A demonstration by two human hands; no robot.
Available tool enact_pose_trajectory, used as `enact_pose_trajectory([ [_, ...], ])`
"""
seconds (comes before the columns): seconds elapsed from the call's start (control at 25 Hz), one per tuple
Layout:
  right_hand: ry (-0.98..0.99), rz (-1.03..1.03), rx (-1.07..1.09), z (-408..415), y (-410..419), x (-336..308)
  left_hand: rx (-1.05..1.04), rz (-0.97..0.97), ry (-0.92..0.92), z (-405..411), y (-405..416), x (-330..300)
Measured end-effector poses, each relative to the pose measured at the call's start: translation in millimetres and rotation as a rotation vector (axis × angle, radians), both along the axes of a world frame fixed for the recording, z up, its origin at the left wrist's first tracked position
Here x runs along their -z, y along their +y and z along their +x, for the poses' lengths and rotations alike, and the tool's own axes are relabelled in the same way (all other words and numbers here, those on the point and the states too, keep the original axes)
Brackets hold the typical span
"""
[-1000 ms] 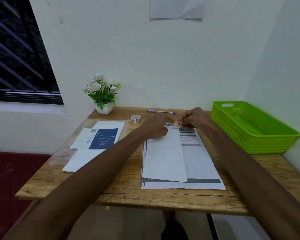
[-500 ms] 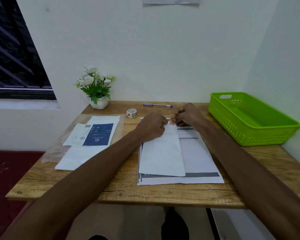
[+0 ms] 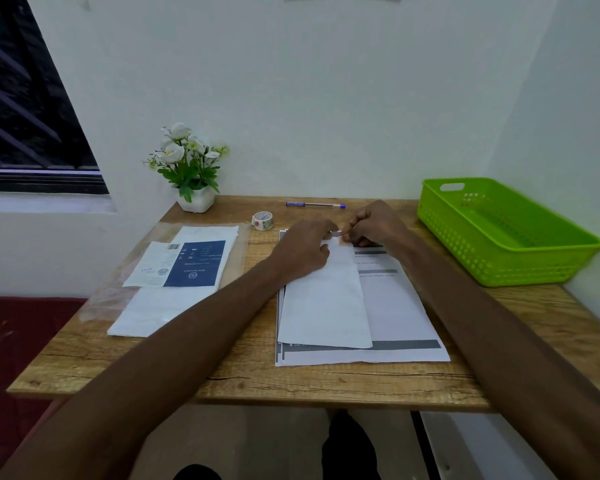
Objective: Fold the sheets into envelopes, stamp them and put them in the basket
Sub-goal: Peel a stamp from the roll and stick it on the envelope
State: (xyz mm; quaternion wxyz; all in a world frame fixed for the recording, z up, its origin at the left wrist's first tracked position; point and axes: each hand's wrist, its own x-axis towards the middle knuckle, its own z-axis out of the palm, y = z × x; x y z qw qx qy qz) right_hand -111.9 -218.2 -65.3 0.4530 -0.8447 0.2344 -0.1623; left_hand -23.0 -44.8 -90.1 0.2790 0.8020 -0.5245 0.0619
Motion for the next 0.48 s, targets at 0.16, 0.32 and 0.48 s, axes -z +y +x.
enact_pose_trajectory([
  [0.16,-0.034,-0.077,0.024,-2,6,1,0.005,-0.013,-0.005,-2,1,-1],
  [0.32,-0.029,-0.117,0.057,0,10,3,0.017,-0.009,-0.005,-5,2,-2],
  [0.48,-0.019,-0.194,0.115,2,13,4,0.015,-0.017,0.015,-5,2,-2],
])
